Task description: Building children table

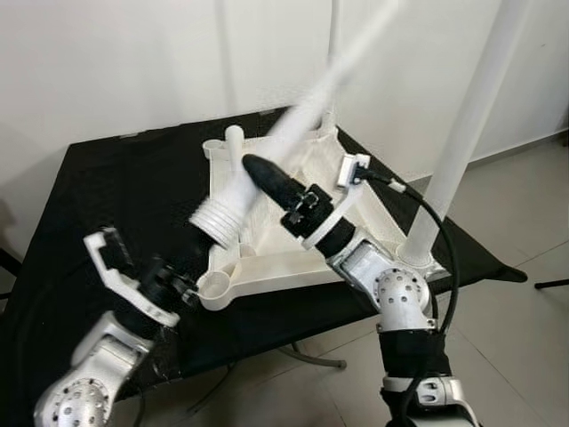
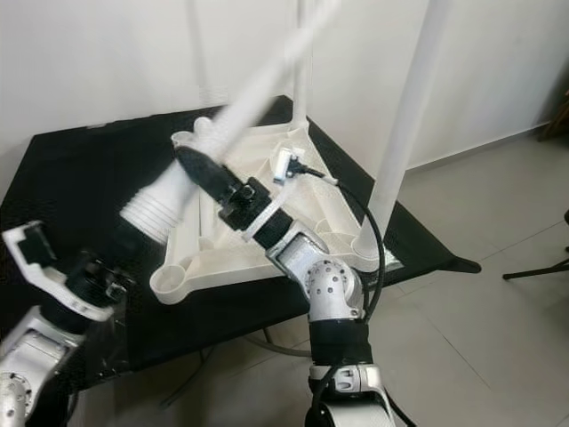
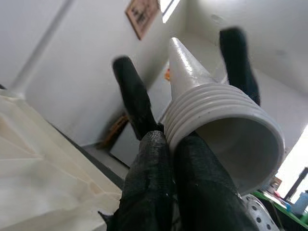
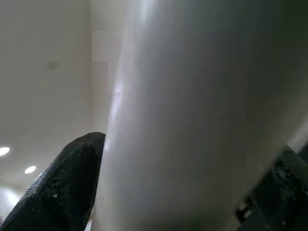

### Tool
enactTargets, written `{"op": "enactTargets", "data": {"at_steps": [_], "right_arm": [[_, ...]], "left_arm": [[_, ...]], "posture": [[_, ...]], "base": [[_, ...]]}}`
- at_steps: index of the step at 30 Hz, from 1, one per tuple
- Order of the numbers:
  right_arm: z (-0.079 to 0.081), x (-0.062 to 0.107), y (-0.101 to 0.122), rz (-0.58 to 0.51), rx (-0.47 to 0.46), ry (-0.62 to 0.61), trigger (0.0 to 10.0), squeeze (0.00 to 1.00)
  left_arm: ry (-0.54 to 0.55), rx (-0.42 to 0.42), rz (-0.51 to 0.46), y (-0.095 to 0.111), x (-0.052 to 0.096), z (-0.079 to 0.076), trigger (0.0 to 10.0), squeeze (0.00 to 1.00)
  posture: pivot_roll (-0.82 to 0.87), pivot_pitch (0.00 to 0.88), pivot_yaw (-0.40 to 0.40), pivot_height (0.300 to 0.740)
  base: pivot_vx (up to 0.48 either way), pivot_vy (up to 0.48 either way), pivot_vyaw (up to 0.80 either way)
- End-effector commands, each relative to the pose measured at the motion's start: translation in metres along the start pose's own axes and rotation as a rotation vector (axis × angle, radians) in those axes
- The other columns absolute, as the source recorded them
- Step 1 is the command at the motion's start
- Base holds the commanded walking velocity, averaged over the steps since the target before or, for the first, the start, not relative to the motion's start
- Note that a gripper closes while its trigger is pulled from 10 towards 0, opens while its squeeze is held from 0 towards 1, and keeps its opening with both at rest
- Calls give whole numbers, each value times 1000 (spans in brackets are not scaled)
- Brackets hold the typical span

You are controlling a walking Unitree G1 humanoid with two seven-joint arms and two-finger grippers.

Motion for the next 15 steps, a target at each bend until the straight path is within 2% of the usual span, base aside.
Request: {"op": "enactTargets", "data": {"at_steps": [1,9,10,15], "right_arm": [[9,0,-1,11,-11,60,10000,0],[11,-4,4,-8,-7,72,10000,0],[15,-4,10,-43,-24,106,0,0],[22,-3,13,-53,-44,158,0,0]], "left_arm": [[-44,1,10,2,-1,-8,0,0],[-120,45,82,-8,3,-21,0,0],[-137,55,104,-12,5,-23,0,0],[-143,63,116,-15,7,-24,0,0]], "posture": [[-34,0,10,740],[-36,0,12,740],[-35,0,13,740],[-36,0,13,740]], "base": [[0,0,0],[0,0,0],[0,0,0],[0,0,0]]}}
Point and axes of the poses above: a point about 5 cm out from each wrist's last joint towards the gripper, its own x axis pointing back from the gripper into the wrist, its own y axis along the axis of the wrist's last joint, z = x × y, the point moved 4 cm from there along -x, pointing out of the wrist towards the gripper, and after that the axes turned 6 degrees about x, right-handed, at the moved point
